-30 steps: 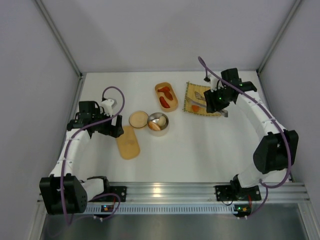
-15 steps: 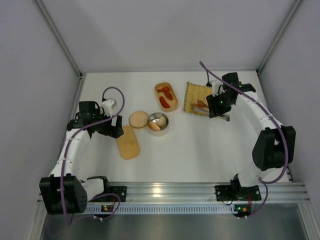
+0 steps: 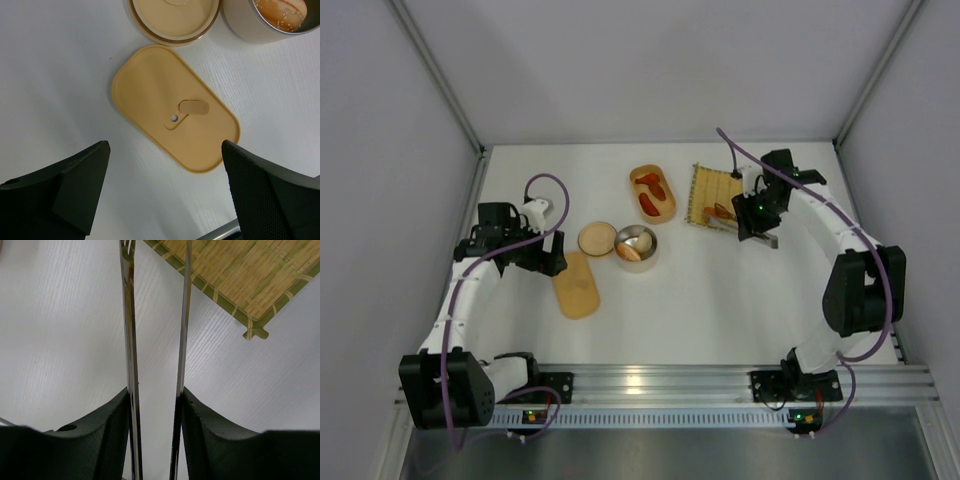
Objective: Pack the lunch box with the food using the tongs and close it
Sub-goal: Pick up the fake food from the plate, then place the fake food in the packing box.
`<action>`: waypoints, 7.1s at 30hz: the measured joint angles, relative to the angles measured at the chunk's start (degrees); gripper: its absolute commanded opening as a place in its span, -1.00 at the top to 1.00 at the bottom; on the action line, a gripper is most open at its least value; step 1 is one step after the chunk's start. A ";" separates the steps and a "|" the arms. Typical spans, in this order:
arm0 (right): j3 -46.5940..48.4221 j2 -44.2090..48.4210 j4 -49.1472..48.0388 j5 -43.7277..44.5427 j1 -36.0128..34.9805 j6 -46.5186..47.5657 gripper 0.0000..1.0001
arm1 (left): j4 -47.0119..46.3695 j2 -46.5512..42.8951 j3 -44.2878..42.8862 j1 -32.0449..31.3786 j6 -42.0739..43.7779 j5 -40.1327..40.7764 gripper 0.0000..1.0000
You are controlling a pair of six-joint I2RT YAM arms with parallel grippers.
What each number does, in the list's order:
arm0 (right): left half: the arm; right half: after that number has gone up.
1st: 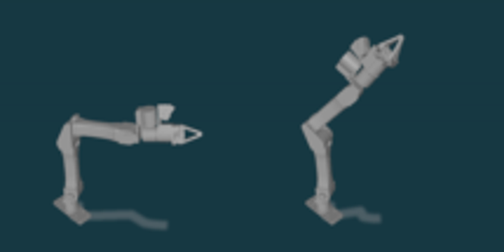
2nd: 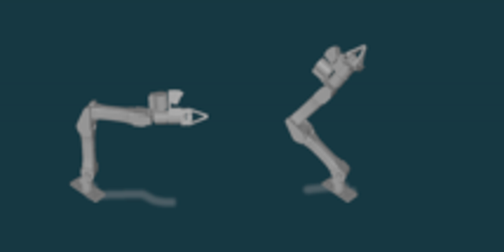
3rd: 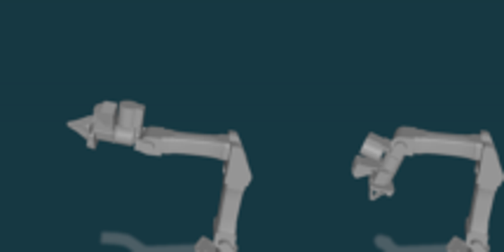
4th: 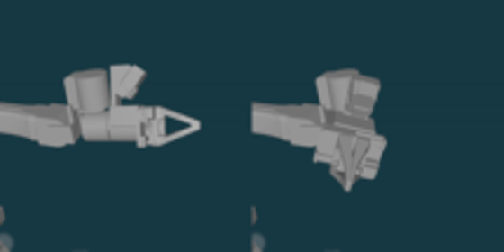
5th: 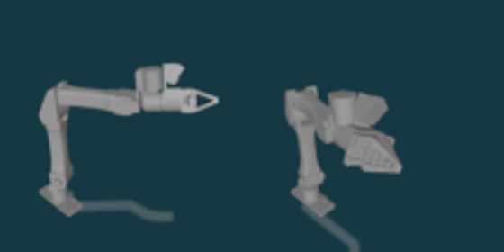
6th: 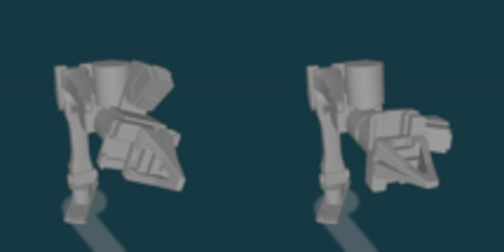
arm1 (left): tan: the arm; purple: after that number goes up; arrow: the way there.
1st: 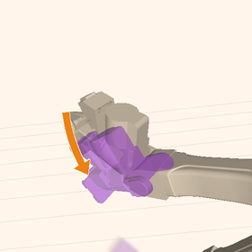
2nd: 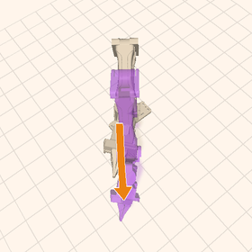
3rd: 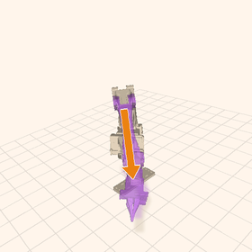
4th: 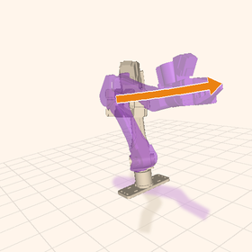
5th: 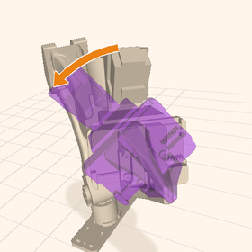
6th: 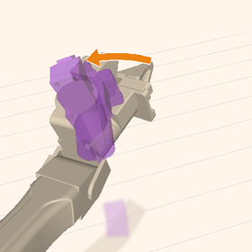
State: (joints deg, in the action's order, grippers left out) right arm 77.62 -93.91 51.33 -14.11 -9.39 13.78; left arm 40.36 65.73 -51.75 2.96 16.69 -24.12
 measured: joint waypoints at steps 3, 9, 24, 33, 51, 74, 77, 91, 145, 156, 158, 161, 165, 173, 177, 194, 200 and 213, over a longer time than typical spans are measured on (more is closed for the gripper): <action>0.00 -1.03 -0.15 0.31 0.00 -0.09 0.20 | -0.02 0.00 0.00 0.00 0.00 0.00 -0.96; 0.00 -3.04 -1.01 0.96 0.00 -0.11 0.32 | -0.02 0.00 0.00 0.00 0.02 0.00 -0.96; 0.31 -2.80 -1.07 1.70 0.02 0.52 1.00 | -0.04 0.00 0.00 0.00 0.00 0.00 -0.96; 4.98 -0.59 0.20 1.79 0.04 1.51 1.00 | -0.04 0.00 0.00 0.00 0.00 0.00 -0.96; 12.20 0.15 2.23 -0.33 -2.25 4.09 1.00 | -0.07 0.02 0.00 0.00 0.00 -0.09 -0.96; 25.99 -16.44 1.36 -9.14 -13.94 4.66 1.00 | -1.05 0.44 0.00 0.00 0.00 -0.46 -0.96; 25.99 -16.94 1.22 -10.08 -13.94 5.16 1.00 | -1.25 0.44 0.00 0.00 0.00 -0.44 -0.96; 25.97 -18.03 0.00 -12.59 -11.02 8.28 1.00 | -1.33 0.46 0.00 0.00 0.15 -0.24 -0.96; 27.43 -20.65 4.24 -14.23 -5.27 24.11 0.62 | -1.42 2.32 0.00 0.00 0.13 -0.22 -0.96; 26.58 -17.11 5.62 -11.13 -4.90 24.00 0.56 | -1.38 2.29 0.00 0.00 0.13 -0.24 -0.96; 26.58 -16.90 6.67 -10.88 -4.79 24.39 0.49 | -1.40 2.29 0.00 0.00 0.13 -0.24 -0.96; 26.58 -16.70 8.44 -10.62 -4.70 24.87 0.45 | -1.38 2.29 0.00 0.00 0.13 -0.24 -0.96; 26.58 -16.70 9.94 -10.56 -4.68 24.98 0.39 | -1.40 2.29 0.00 0.00 0.11 -0.26 -0.96; 26.62 -16.70 11.61 -10.60 -4.70 24.28 0.49 | -1.40 2.29 0.00 0.00 0.13 -0.26 -0.96; 26.64 -16.72 11.72 -10.43 -4.74 23.71 0.58 | -1.40 2.29 0.00 0.00 0.13 -0.26 -0.96; 31.30 -21.70 11.85 -9.92 -7.48 21.92 0.60 | -1.84 2.29 0.02 0.00 0.15 -0.24 -0.96; 31.71 -23.43 11.69 -9.60 -8.94 21.11 0.60 | -2.05 2.29 0.17 0.00 0.20 -0.24 -0.96; 34.34 -26.14 11.65 -9.86 -9.25 18.95 0.59 | -2.86 2.29 0.57 0.00 0.20 -0.20 -0.96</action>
State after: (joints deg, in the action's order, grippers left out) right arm 111.96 -120.05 62.98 -23.97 -18.63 32.73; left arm 37.50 68.03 -51.18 2.96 16.88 -24.32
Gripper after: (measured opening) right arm 0.211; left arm 0.983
